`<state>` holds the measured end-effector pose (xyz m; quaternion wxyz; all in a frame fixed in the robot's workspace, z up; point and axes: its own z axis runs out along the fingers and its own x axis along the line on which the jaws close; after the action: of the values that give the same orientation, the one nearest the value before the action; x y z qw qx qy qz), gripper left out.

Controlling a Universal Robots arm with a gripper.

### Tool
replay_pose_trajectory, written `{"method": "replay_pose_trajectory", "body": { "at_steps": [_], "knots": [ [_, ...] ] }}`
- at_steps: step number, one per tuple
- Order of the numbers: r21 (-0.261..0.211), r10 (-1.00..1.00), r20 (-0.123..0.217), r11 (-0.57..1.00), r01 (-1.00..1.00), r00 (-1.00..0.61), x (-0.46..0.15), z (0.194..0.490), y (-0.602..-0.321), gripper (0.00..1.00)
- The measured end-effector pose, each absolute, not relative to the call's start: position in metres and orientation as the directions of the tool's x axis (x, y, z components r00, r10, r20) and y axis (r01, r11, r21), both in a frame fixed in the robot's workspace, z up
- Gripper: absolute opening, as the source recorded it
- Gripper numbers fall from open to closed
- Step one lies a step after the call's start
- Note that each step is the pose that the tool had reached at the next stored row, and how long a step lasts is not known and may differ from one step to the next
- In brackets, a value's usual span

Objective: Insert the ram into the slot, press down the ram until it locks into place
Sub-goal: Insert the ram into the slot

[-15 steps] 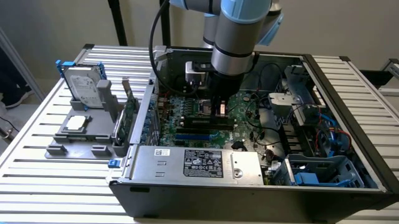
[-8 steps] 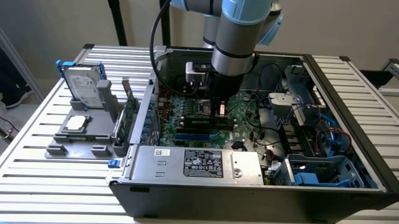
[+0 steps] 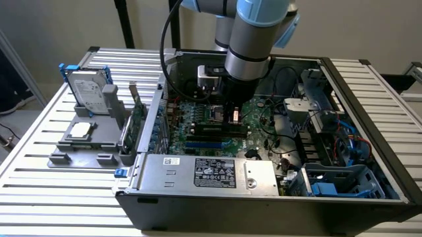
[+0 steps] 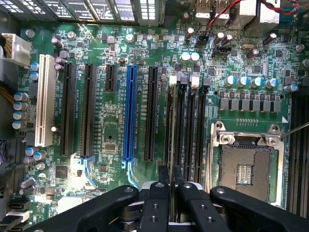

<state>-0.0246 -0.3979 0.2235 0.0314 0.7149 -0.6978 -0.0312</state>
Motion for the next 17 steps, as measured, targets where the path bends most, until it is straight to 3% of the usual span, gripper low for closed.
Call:
{"method": "replay_pose_trajectory", "body": {
  "at_steps": [17],
  "knots": [
    [0.089,-1.000,0.011,-0.023,-0.996,0.024,-0.0244,0.2211,-0.3979,0.14]
  ]
}}
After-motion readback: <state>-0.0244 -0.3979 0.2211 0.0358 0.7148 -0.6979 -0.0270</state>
